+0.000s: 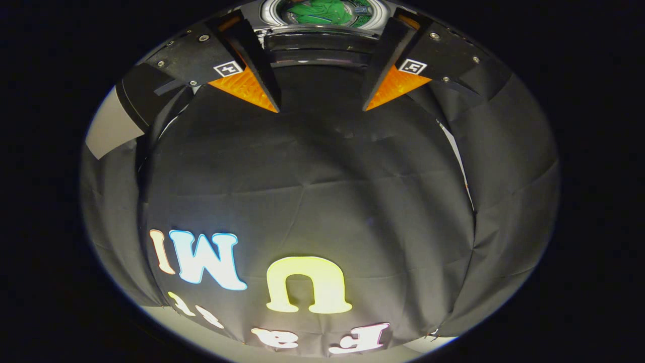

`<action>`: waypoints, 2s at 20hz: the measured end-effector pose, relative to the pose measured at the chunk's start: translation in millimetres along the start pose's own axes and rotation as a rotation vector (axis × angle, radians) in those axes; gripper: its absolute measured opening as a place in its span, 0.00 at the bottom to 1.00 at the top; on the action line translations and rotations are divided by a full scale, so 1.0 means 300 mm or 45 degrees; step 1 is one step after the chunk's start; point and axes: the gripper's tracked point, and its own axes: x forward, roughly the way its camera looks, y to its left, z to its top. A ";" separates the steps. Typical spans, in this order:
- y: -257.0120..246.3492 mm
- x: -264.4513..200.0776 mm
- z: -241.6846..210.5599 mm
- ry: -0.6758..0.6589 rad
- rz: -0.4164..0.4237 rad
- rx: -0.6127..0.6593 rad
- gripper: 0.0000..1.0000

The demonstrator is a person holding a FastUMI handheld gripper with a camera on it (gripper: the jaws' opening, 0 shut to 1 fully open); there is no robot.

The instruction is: Put the clothes into the washing machine and then close the washing machine lid.

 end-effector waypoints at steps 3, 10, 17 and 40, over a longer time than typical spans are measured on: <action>0.005 -0.047 -0.011 -0.043 0.019 -0.006 0.96; 0.016 -0.152 -0.059 -0.091 0.020 -0.019 0.96; 0.025 -0.236 -0.120 -0.101 0.025 -0.024 0.96; 0.099 -0.462 -0.543 0.052 0.131 -0.024 0.95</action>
